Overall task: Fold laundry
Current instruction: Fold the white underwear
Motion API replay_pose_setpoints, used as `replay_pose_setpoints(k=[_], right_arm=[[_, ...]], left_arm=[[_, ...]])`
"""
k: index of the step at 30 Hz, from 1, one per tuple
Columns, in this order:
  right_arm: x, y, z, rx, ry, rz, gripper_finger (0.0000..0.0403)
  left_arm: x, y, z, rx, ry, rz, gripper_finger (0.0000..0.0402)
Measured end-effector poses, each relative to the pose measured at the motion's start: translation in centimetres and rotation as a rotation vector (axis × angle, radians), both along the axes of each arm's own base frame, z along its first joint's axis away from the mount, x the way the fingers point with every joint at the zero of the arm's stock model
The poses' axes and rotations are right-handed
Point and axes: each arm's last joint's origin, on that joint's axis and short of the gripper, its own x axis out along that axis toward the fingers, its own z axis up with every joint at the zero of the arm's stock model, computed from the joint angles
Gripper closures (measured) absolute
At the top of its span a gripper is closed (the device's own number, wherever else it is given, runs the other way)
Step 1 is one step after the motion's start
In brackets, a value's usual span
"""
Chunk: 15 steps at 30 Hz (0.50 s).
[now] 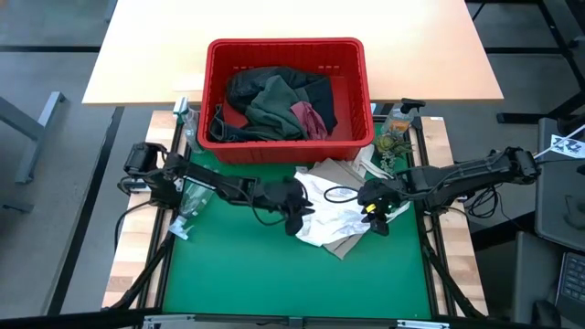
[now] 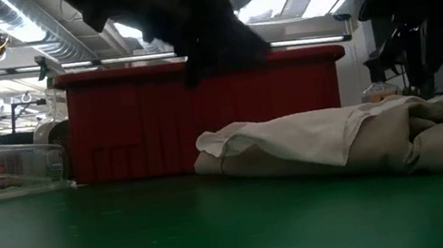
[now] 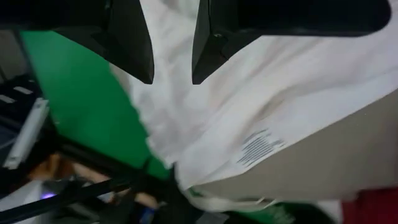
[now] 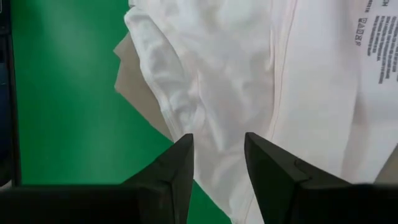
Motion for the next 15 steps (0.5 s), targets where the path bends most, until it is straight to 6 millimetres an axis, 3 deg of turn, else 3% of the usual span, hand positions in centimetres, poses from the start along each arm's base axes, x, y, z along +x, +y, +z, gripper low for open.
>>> replay_pose_setpoints(k=[7,15], right_arm=[[0.0,0.0,0.0,-0.001,0.0,0.0,0.026],[0.1,0.0,0.0,-0.001,-0.007,0.0,0.026]], left_arm=[[0.0,-2.4,0.9,0.107,-0.096,-0.081,0.0287],[-0.3,-4.6,0.8,0.217,-0.109,-0.137,0.0234]])
